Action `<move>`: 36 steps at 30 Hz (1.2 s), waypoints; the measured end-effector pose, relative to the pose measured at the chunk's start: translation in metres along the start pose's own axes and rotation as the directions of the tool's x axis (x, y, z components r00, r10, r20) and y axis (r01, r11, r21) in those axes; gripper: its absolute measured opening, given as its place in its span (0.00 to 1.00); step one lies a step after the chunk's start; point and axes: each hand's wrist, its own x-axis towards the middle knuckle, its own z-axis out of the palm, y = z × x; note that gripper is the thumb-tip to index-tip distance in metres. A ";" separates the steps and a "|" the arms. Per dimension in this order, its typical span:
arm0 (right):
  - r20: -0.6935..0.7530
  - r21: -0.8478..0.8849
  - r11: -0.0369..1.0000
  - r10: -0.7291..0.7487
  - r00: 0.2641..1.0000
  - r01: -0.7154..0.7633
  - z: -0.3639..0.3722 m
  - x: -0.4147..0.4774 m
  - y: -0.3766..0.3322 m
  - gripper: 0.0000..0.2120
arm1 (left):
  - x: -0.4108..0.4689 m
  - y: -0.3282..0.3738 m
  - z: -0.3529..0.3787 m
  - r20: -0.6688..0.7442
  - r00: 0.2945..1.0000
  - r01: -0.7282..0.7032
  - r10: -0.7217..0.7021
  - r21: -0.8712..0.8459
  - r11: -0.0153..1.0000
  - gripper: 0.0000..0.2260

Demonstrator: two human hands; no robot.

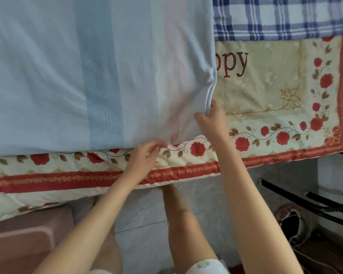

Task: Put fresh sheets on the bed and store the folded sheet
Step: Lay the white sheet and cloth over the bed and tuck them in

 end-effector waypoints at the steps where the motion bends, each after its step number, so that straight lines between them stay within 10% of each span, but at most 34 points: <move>1: -0.090 -0.016 1.000 0.003 0.996 -0.004 0.019 -0.010 -0.025 0.05 | 0.001 -0.005 -0.026 -0.063 0.998 0.017 -0.024 -0.108 0.994 0.12; 4: -0.217 -0.098 0.990 -0.120 0.969 0.101 0.082 -0.046 -0.097 0.14 | 0.001 -0.012 -0.097 -0.241 0.968 -0.007 -0.062 -0.274 0.962 0.14; 9: -0.037 -0.215 0.918 -0.348 0.937 0.332 0.219 -0.102 -0.209 0.26 | -0.018 -0.027 -0.238 -0.407 0.886 -0.025 -0.223 -0.522 0.852 0.15; 14: 0.272 -0.393 0.776 -0.414 0.869 0.493 0.342 -0.135 -0.214 0.29 | -0.024 -0.078 -0.332 -0.198 0.919 0.116 -0.340 -0.688 0.716 0.18; 19: 0.627 -0.409 0.624 -0.338 0.702 0.666 0.398 -0.141 -0.164 0.32 | -0.013 -0.112 -0.334 -0.181 0.845 0.372 -0.503 -0.475 0.797 0.18; 25: 0.306 -0.342 0.640 -0.617 0.725 0.688 0.341 -0.112 -0.137 0.10 | -0.012 -0.122 -0.329 -0.390 0.900 0.080 -0.192 -0.286 0.955 0.18; 29: 0.030 -0.335 0.825 -0.473 0.880 0.455 0.306 -0.083 -0.145 0.11 | -0.024 -0.131 -0.321 -0.503 0.863 -0.044 -0.046 -0.165 0.985 0.18; 36: 0.316 -0.493 0.598 -0.554 0.770 0.632 0.305 0.007 -0.247 0.30 | -0.044 -0.146 -0.295 -0.725 0.689 0.059 0.022 0.086 0.995 0.14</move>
